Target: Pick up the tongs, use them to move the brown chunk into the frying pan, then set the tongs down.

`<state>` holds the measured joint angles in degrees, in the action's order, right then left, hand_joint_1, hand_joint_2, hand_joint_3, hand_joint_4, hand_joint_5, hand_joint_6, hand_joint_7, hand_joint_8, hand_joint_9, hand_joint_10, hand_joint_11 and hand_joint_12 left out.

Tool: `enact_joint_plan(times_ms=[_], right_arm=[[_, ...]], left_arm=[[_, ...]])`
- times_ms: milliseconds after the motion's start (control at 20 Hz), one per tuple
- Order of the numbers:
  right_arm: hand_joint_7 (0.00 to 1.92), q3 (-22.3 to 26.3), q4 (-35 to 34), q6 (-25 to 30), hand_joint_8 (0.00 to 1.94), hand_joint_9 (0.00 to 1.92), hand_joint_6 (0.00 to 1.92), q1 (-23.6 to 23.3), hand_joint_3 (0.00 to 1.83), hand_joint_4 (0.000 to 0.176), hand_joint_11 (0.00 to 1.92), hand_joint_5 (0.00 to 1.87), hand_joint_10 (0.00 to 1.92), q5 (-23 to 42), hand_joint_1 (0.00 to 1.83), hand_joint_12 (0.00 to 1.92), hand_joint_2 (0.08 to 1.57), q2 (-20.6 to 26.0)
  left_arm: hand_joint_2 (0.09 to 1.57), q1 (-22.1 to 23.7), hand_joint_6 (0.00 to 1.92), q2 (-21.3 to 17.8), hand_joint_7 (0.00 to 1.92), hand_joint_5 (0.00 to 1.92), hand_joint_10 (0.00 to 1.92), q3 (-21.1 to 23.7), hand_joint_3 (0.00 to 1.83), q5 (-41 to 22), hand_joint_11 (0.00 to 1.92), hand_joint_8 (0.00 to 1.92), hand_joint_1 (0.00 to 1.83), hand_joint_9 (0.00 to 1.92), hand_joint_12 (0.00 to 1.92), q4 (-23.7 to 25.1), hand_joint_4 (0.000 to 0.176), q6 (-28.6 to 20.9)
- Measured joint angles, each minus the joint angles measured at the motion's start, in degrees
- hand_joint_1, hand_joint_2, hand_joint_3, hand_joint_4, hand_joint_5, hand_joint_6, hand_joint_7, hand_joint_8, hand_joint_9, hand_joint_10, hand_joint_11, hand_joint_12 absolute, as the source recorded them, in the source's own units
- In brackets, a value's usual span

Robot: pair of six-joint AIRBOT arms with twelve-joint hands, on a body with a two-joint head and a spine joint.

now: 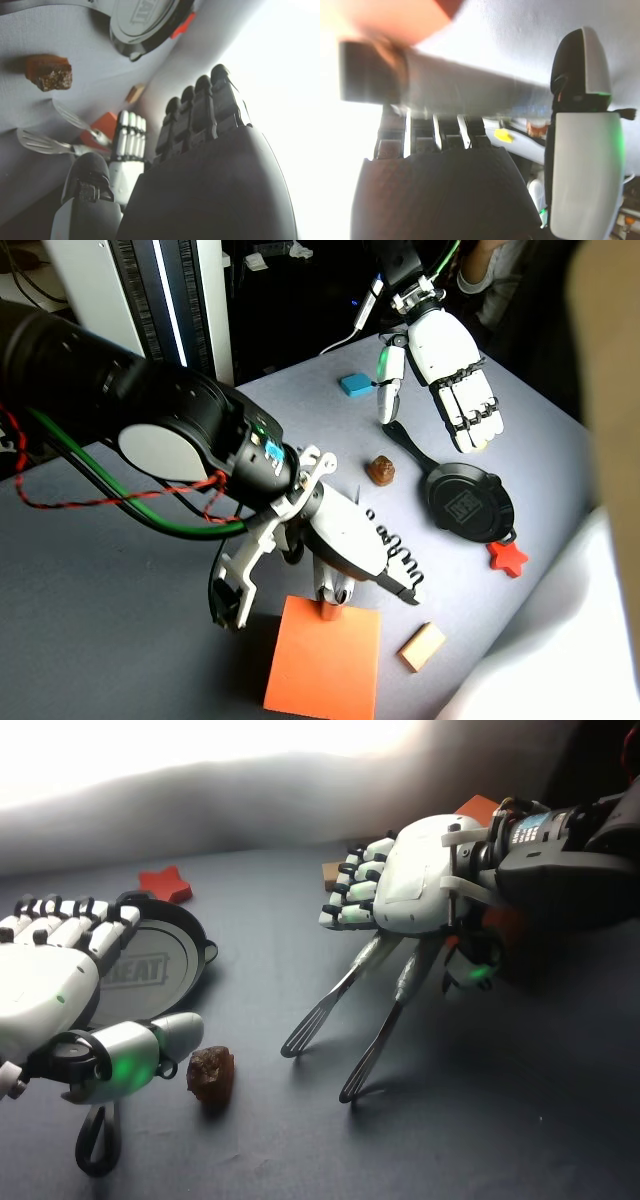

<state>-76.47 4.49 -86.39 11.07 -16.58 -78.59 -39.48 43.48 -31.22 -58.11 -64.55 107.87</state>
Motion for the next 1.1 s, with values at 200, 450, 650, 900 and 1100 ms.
enact_joint_plan(times_ms=[200, 450, 650, 900, 1100], right_arm=[[0.00, -0.6, -0.2, -0.9, 0.00, 0.00, 0.00, 0.9, 0.01, 0.000, 0.00, 0.00, 0.00, 1.2, 0.86, 0.00, 0.89, -0.3], [0.01, -1.7, -0.2, -1.0, 0.00, 0.01, 0.00, 1.4, 0.01, 0.000, 0.03, 0.00, 0.01, 2.0, 0.88, 0.02, 0.89, -0.9], [0.08, -1.6, -0.2, -1.1, 0.01, 0.07, 0.01, 1.7, 0.01, 0.000, 0.00, 0.05, 0.01, 2.6, 0.95, 0.22, 0.92, -1.0], [0.34, -1.6, -0.2, -1.2, 0.03, 0.32, 0.05, 1.7, 0.00, 0.000, 0.00, 0.28, 0.05, 2.5, 1.02, 0.92, 0.93, -1.0], [0.66, -1.5, -0.2, -1.3, 0.02, 0.63, 0.05, 1.6, 0.02, 0.000, 0.06, 0.56, 0.06, 1.7, 1.08, 1.31, 1.05, -0.9]], left_arm=[[1.21, 0.6, 0.00, 0.0, 0.00, 0.00, 0.00, 0.0, 0.00, -0.2, 0.00, 0.00, 0.00, 0.00, 0.00, -0.3, 0.000, 0.0], [1.20, 0.7, 0.00, 0.0, 0.00, 0.00, 0.00, 0.0, 0.00, -0.2, 0.00, 0.00, 0.00, 0.00, 0.00, -0.2, 0.000, -1.3], [1.21, 0.7, 0.00, 0.0, 0.00, 0.00, 0.00, -0.1, 0.00, -0.2, 0.00, 0.00, 0.00, 0.00, 0.00, -0.4, 0.000, -2.0], [1.21, 0.7, 0.00, 0.0, 0.00, 0.00, 0.00, -0.3, 0.00, -0.3, 0.00, 0.00, 0.00, 0.00, 0.00, -0.4, 0.000, -2.8], [1.22, 0.7, 0.00, 0.0, 0.00, 0.00, 0.00, -0.3, 0.00, -0.3, 0.00, 0.00, 0.00, 0.00, 0.00, -0.4, 0.000, -3.0]])
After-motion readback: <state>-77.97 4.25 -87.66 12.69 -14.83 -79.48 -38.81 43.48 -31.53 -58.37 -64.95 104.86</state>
